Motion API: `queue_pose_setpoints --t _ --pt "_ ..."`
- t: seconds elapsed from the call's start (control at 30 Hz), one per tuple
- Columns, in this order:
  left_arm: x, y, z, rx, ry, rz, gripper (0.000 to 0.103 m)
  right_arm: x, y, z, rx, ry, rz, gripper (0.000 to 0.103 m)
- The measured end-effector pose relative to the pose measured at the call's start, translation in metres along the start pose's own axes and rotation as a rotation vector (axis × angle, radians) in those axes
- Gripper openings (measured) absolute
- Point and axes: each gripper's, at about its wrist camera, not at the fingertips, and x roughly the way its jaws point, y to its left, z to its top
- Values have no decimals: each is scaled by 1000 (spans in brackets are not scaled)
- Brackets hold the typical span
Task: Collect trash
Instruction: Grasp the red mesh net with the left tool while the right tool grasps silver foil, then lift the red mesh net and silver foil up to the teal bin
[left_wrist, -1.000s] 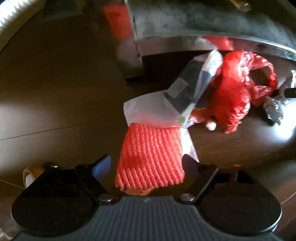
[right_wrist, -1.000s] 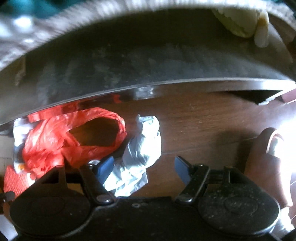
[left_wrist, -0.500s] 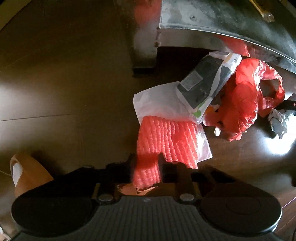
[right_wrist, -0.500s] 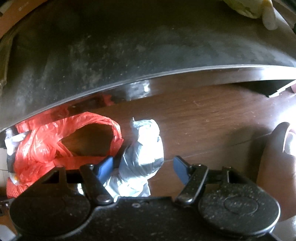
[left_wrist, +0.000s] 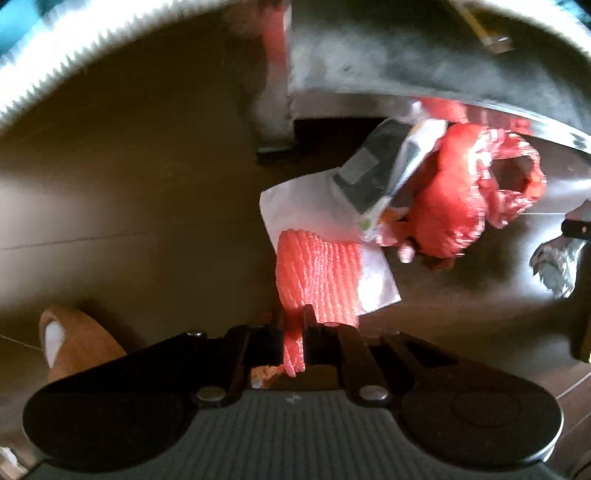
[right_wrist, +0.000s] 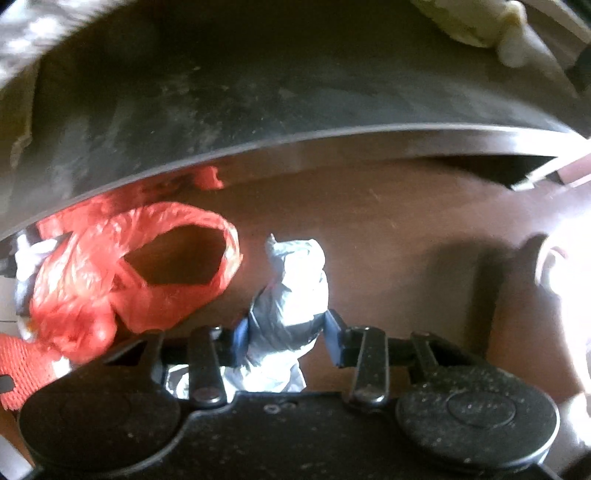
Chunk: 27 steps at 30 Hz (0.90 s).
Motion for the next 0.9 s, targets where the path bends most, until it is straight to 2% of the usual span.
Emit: queue_pose_setpoints --t 0.13,0.33,0.43,0.6,0.77,0.9 --pt "-31 -12 -8 -18 -8 5 8 -31 6 -19 -22 -10 13 39" --pt "-93 -38 -31 -22 -85 -5 8 -99 15 -25 -22 -63 82 39" --pt "-129 -50 -49 -31 -144 -22 8 -141 13 -24 -1 -97 140 39" --pt "-192 -64 -71 -44 -253 -38 8 -212 15 -34 -62 -176 188 39" --pt "-250 -68 -93 -62 -359 -46 8 -277 4 -44 -63 -234 279 39" --pt "-299 -72 -109 -65 -459 -61 8 -333 -4 -54 -121 -319 298 39"
